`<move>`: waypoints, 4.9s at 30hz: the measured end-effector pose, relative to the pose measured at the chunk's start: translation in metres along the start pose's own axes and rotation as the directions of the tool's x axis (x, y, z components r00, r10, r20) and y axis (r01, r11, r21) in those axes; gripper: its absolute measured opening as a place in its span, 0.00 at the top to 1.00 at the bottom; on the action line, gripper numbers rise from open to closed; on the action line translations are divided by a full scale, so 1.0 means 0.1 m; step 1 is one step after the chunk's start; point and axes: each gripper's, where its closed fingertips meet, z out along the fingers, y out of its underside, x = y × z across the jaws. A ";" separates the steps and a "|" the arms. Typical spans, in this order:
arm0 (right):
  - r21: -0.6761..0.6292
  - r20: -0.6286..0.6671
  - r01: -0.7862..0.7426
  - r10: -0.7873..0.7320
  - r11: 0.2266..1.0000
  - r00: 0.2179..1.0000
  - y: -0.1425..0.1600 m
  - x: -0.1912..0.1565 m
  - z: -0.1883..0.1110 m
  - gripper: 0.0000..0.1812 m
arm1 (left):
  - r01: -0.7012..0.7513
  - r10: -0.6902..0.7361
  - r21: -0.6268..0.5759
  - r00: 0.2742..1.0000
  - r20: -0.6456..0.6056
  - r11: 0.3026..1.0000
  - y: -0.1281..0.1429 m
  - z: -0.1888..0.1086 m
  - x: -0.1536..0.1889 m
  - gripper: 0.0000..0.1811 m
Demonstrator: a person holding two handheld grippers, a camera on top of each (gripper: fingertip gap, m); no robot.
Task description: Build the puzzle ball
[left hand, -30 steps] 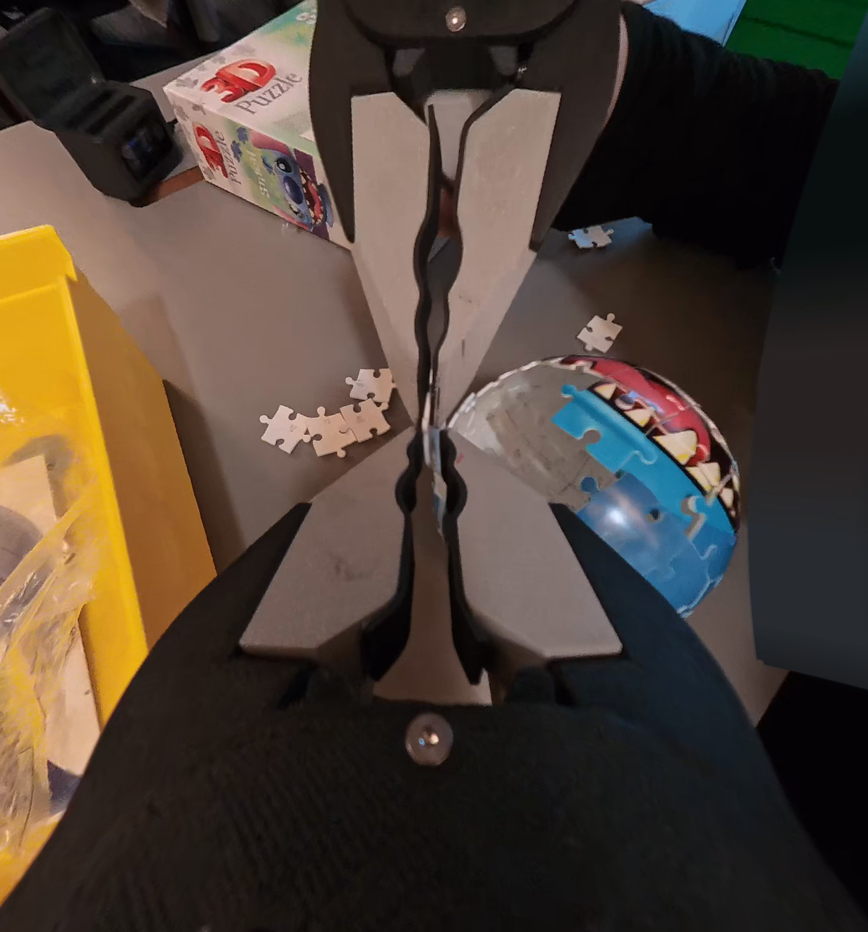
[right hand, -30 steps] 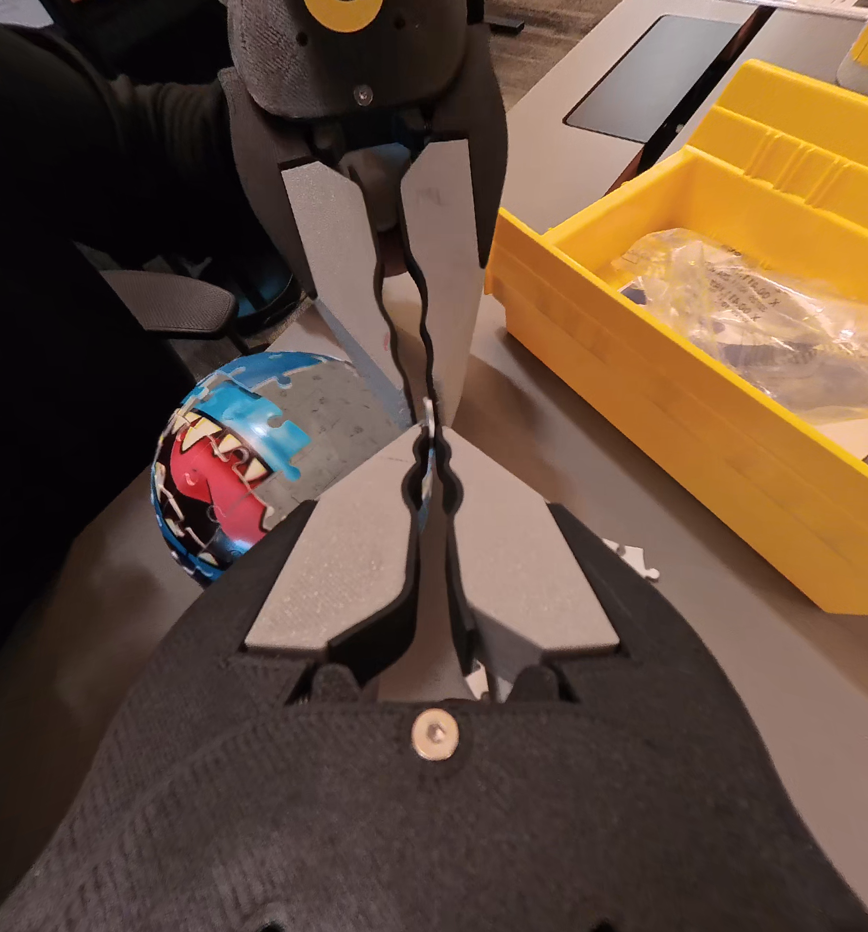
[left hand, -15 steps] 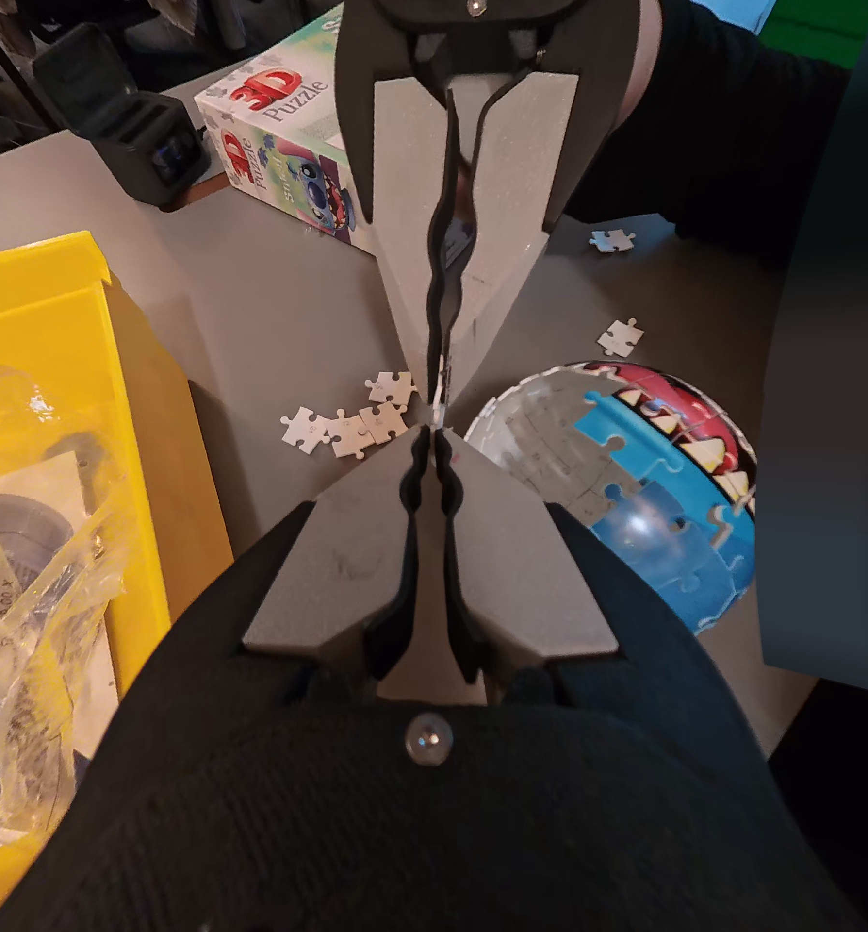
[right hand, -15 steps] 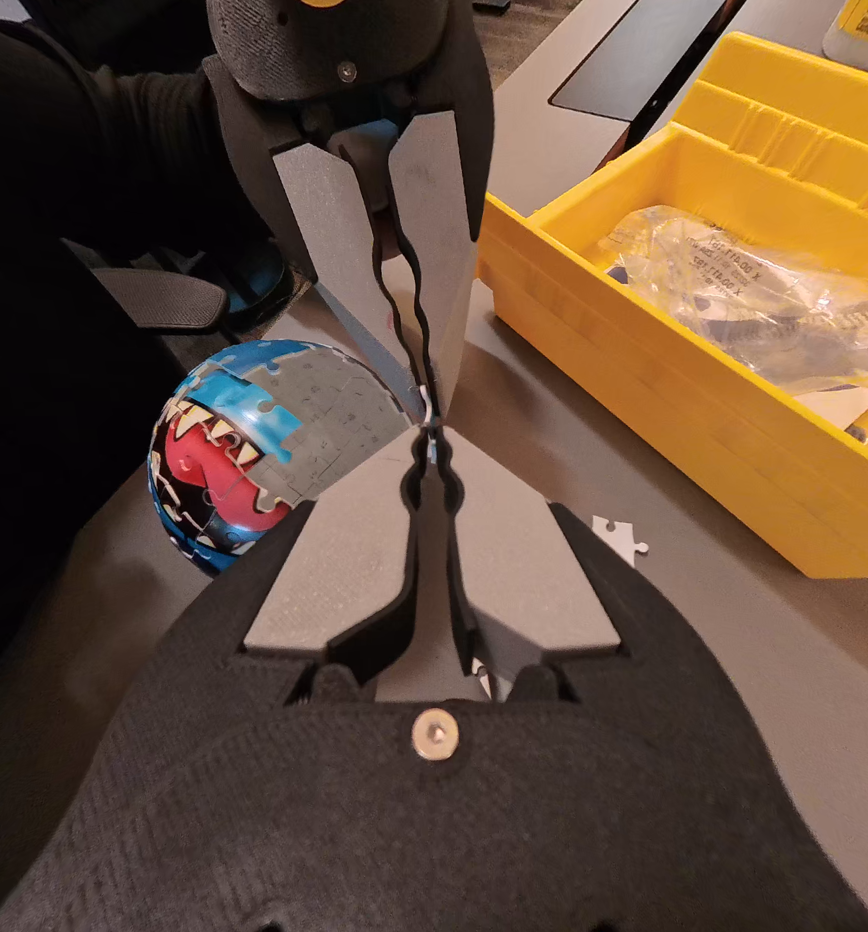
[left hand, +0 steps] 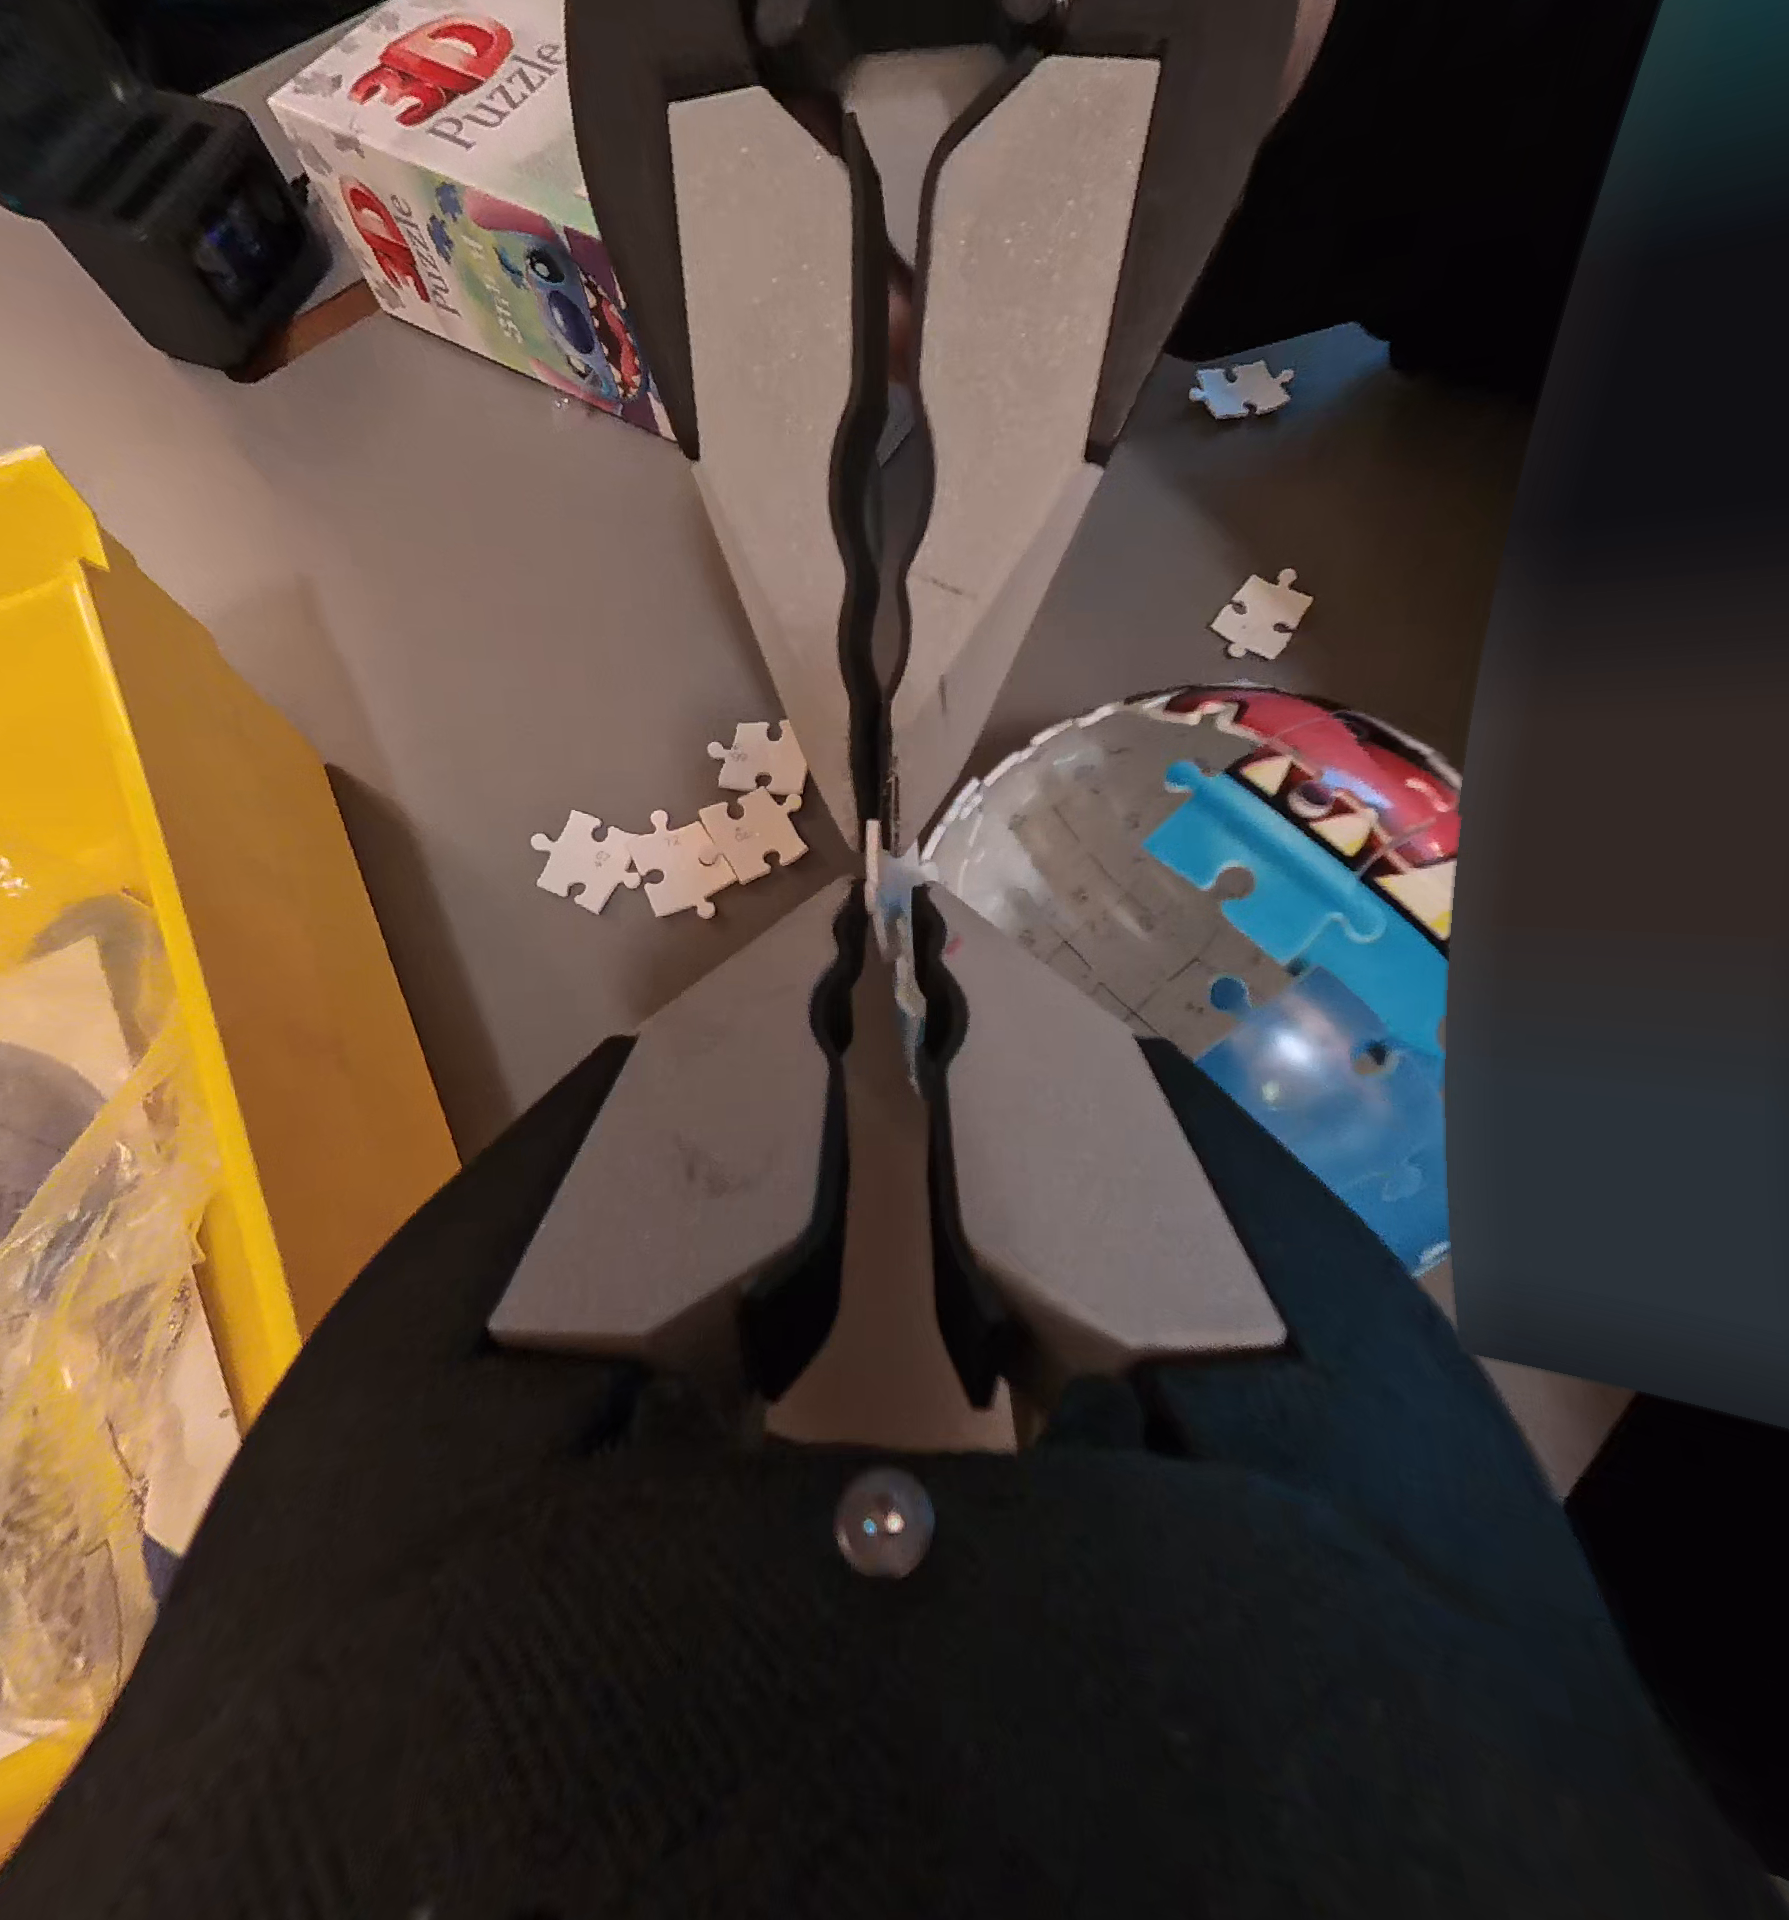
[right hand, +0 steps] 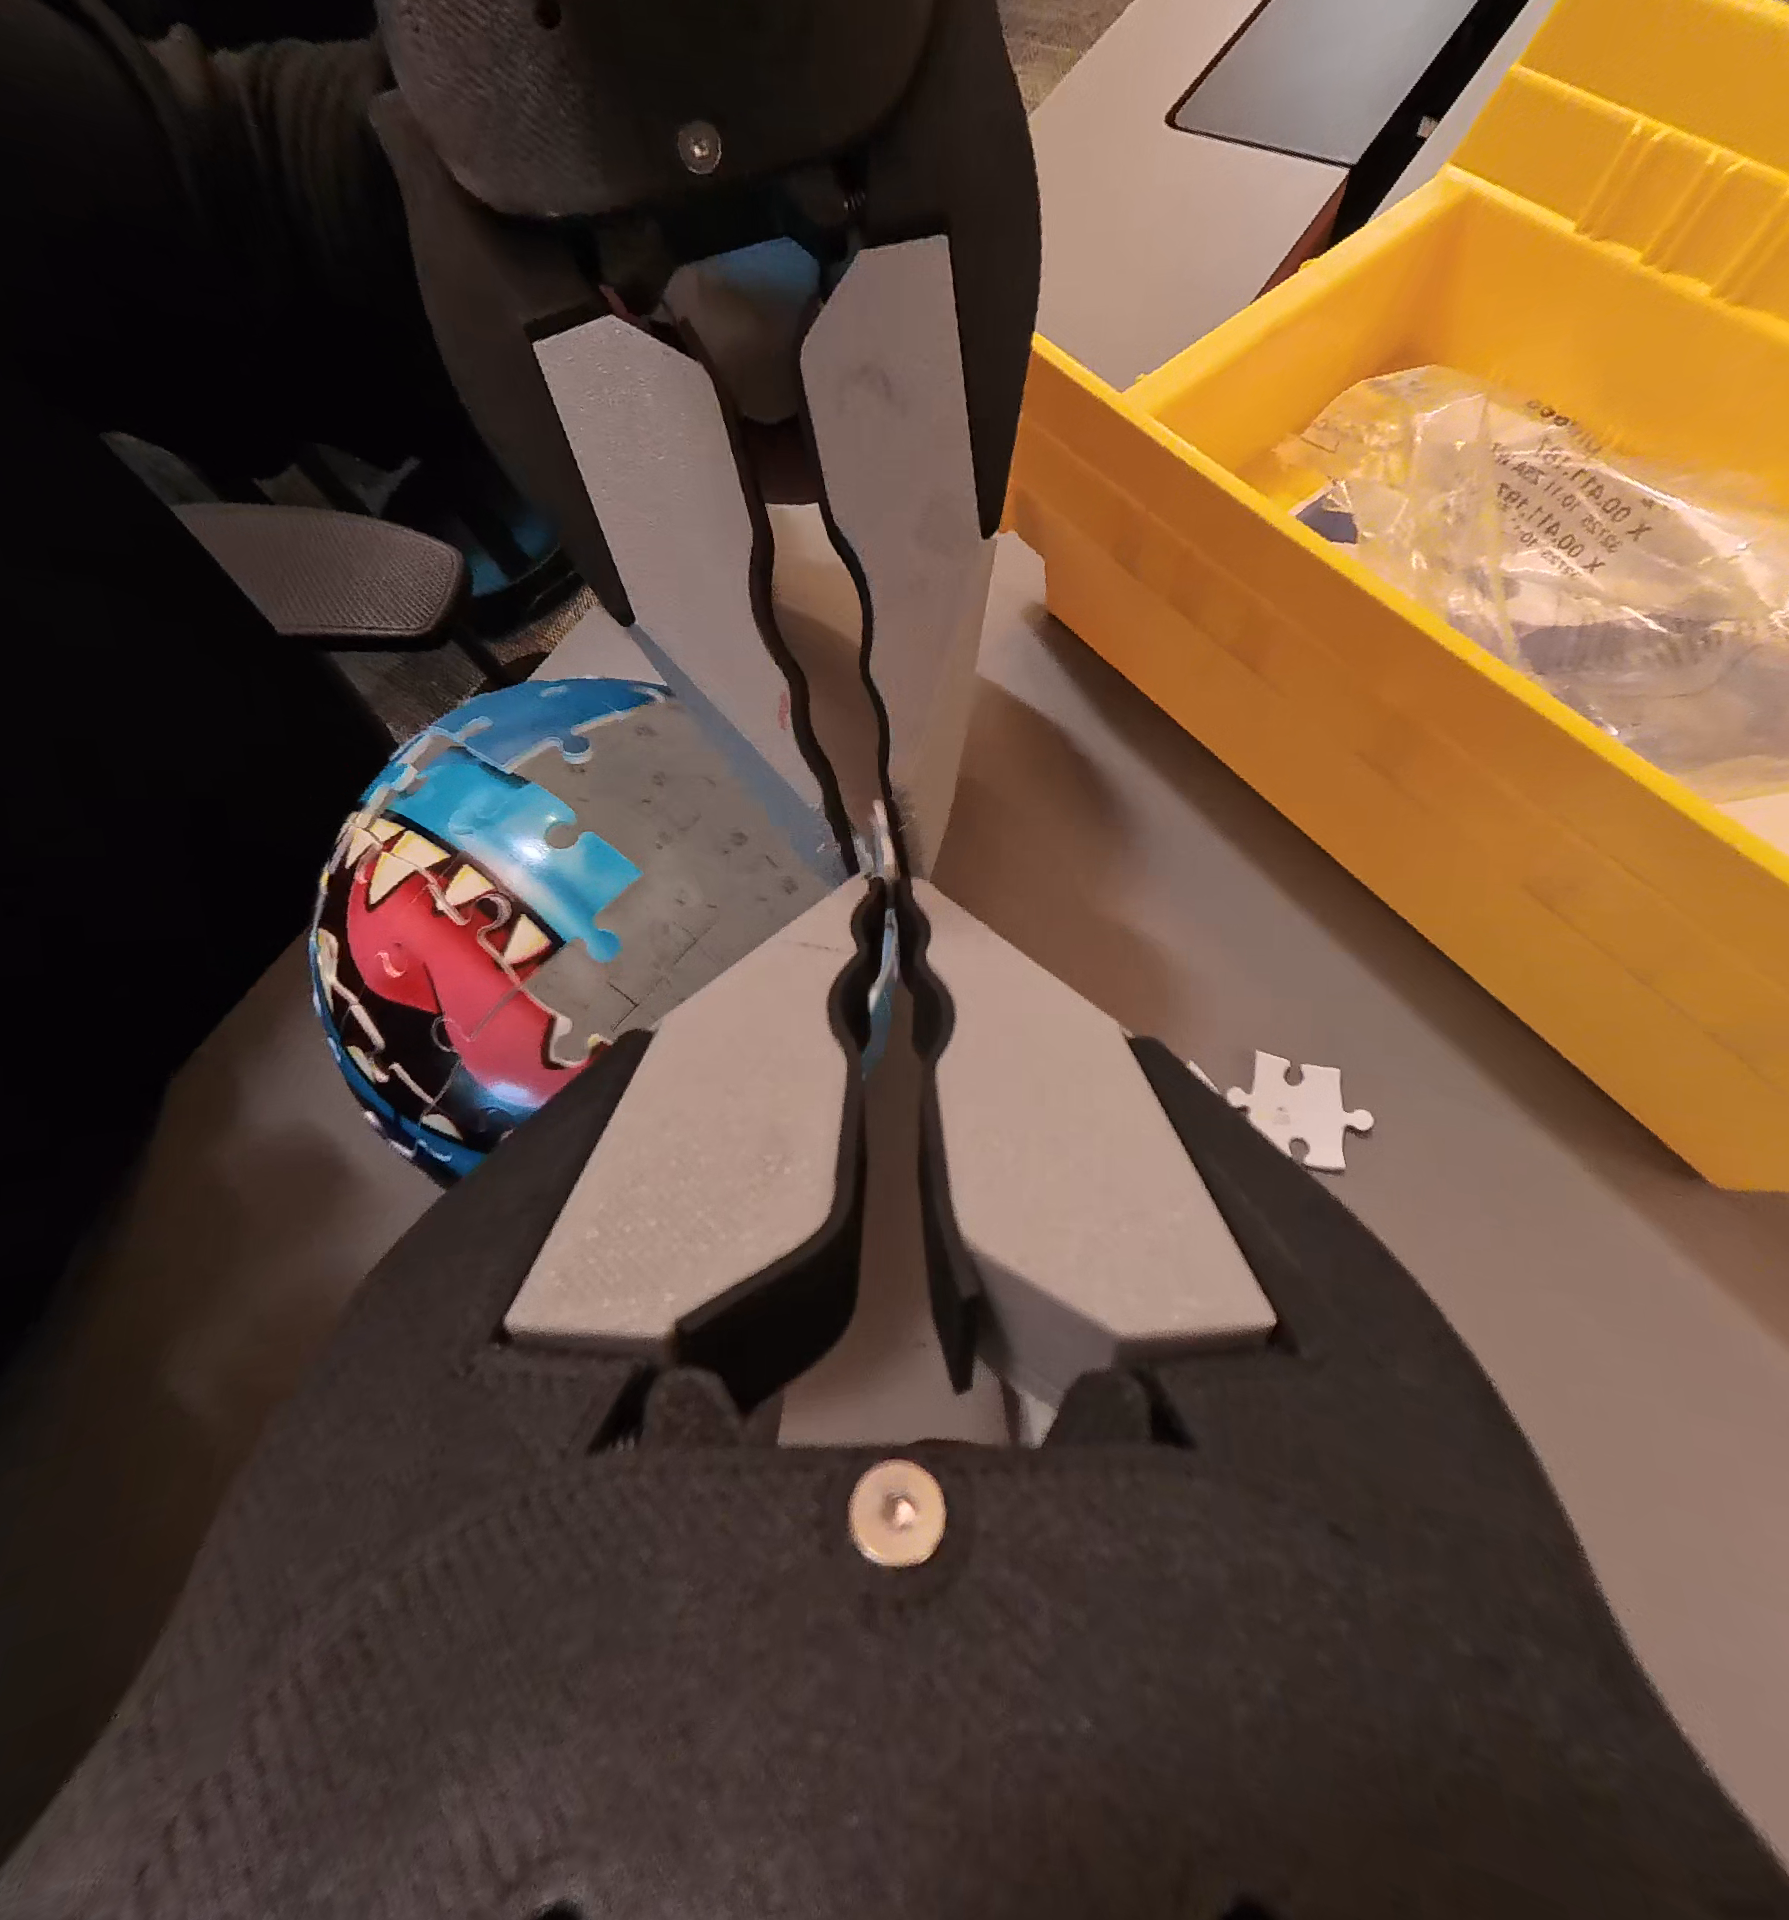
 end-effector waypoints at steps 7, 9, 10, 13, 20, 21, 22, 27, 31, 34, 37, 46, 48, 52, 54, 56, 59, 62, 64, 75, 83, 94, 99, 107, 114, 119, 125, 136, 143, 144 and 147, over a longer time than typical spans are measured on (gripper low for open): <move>-0.019 -0.011 0.031 -0.031 0.999 0.999 0.02 -0.02 0.03 1.00 | 0.004 -0.004 0.009 1.000 0.010 1.000 -0.04 -0.06 -0.01 0.96; -0.014 -0.001 0.027 -0.027 1.000 1.000 0.01 -0.04 0.03 1.00 | -0.001 0.001 -0.015 1.000 0.016 1.000 0.01 -0.02 -0.01 0.96; -0.019 -0.007 0.029 -0.029 0.999 1.000 0.02 -0.03 0.04 1.00 | -0.006 0.007 -0.018 1.000 0.008 1.000 0.02 -0.01 0.01 0.99; -0.023 -0.004 0.038 -0.038 0.999 0.999 0.04 -0.04 0.06 1.00 | -0.032 0.032 -0.034 0.999 0.015 0.999 0.03 -0.01 0.01 1.00; -0.017 0.012 -0.019 0.020 1.000 1.000 0.07 0.03 -0.03 0.97 | -0.057 0.058 -0.070 0.998 0.017 0.996 0.04 -0.03 0.00 1.00; -0.027 0.018 -0.035 0.035 0.999 0.999 0.08 0.03 -0.03 0.95 | -0.066 0.068 -0.078 0.997 0.022 0.995 0.04 -0.02 0.00 1.00; -0.039 0.019 -0.044 0.045 0.998 0.999 0.10 0.03 -0.02 0.93 | -0.075 0.078 -0.091 0.997 0.027 0.993 0.05 -0.01 0.01 1.00; -0.112 0.014 -0.039 0.041 0.993 0.999 0.22 0.01 0.02 0.92 | -0.114 0.123 -0.135 0.990 0.064 0.984 0.09 0.02 0.02 1.00; -0.067 0.073 -0.075 0.080 0.995 0.994 0.22 0.02 -0.02 0.92 | -0.132 0.146 -0.143 0.985 0.091 0.981 0.10 0.03 0.02 1.00; -0.034 0.197 -0.140 0.144 0.990 0.970 0.24 -0.02 0.00 0.85 | -0.137 0.152 -0.141 0.983 0.100 0.981 0.09 0.03 0.02 1.00; -0.031 0.249 -0.167 0.169 0.985 0.954 0.29 -0.02 0.05 0.83 | -0.134 0.149 -0.141 0.984 0.101 0.981 0.10 0.04 0.01 1.00; -0.016 0.303 -0.196 0.192 0.980 0.933 0.29 -0.04 0.10 0.88 | -0.136 0.153 -0.139 0.981 0.123 0.981 0.11 0.04 -0.02 1.00; -0.013 0.325 -0.205 0.198 0.979 0.925 0.29 -0.05 0.12 0.86 | -0.129 0.146 -0.137 0.981 0.126 0.982 0.12 0.04 -0.03 1.00; 0.028 0.390 -0.205 0.178 0.978 0.904 0.26 -0.10 0.11 0.83 | -0.121 0.138 -0.132 0.982 0.132 0.984 0.12 0.03 -0.04 1.00; 0.040 0.414 -0.215 0.179 0.976 0.893 0.25 -0.10 0.10 0.82 | -0.122 0.139 -0.131 0.981 0.132 0.984 0.12 0.03 -0.04 1.00; 0.058 0.434 -0.239 0.191 0.969 0.880 0.22 -0.08 0.09 0.82 | -0.121 0.138 -0.129 0.981 0.133 0.984 0.12 0.04 -0.04 1.00; 0.071 0.458 -0.283 0.221 0.956 0.861 0.20 -0.05 0.08 0.81 | -0.120 0.137 -0.127 0.982 0.133 0.985 0.12 0.04 -0.05 1.00; 0.059 0.479 -0.291 0.229 0.955 0.848 0.22 -0.06 0.08 0.85 | -0.119 0.135 -0.125 0.982 0.134 0.985 0.12 0.04 -0.05 1.00; 0.059 0.468 -0.298 0.237 0.953 0.851 0.23 -0.03 0.09 0.86 | -0.115 0.131 -0.124 0.982 0.133 0.986 0.12 0.04 -0.05 1.00; 0.065 0.492 -0.300 0.231 0.952 0.839 0.23 -0.06 0.09 0.84 | -0.105 0.122 -0.120 0.983 0.138 0.987 0.13 0.03 -0.06 1.00; 0.067 0.485 -0.285 0.218 0.956 0.847 0.22 -0.06 0.09 0.83 | -0.123 0.142 -0.128 0.978 0.155 0.984 0.12 0.03 -0.06 1.00; 0.067 0.492 -0.295 0.226 0.953 0.841 0.22 -0.06 0.08 0.83 | -0.131 0.149 -0.116 0.975 0.165 0.985 0.12 0.02 -0.06 1.00; 0.070 0.491 -0.292 0.222 0.954 0.842 0.21 -0.07 0.07 0.83 | -0.147 0.166 -0.117 0.970 0.178 0.982 0.11 0.02 -0.06 1.00; 0.075 0.496 -0.302 0.227 0.950 0.838 0.21 -0.06 0.06 0.83 | -0.154 0.171 -0.105 0.969 0.179 0.982 0.09 0.01 -0.06 1.00; 0.078 0.495 -0.304 0.228 0.949 0.838 0.21 -0.06 0.06 0.83 | -0.144 0.158 -0.088 0.971 0.180 0.986 0.10 0.00 -0.07 1.00; 0.077 0.493 -0.301 0.226 0.950 0.840 0.21 -0.06 0.06 0.82 | -0.138 0.151 -0.086 0.973 0.175 0.987 0.10 -0.01 -0.07 1.00; 0.076 0.496 -0.305 0.229 0.949 0.838 0.21 -0.06 0.06 0.82 | -0.149 0.163 -0.089 0.970 0.180 0.985 0.09 -0.02 -0.07 1.00; 0.095 0.471 -0.314 0.235 0.945 0.851 0.16 -0.03 -0.01 0.79 | -0.151 0.156 -0.041 0.955 0.253 0.988 -0.04 -0.29 -0.20 1.00; 0.184 0.418 -0.333 0.233 0.925 0.878 -0.02 -0.07 -0.32 0.64 | 0.040 -0.080 0.249 0.985 0.154 0.968 -0.21 -0.94 -0.25 1.00; 0.193 0.391 -0.332 0.239 0.923 0.889 -0.03 -0.08 -0.37 0.64 | 0.085 -0.112 0.285 0.990 0.080 0.955 -0.17 -0.97 -0.17 1.00; 0.189 0.309 -0.328 0.261 0.926 0.915 0.06 -0.21 -0.47 0.56 | 0.211 -0.141 0.413 0.971 -0.192 0.886 -0.10 -1.13 0.15 1.00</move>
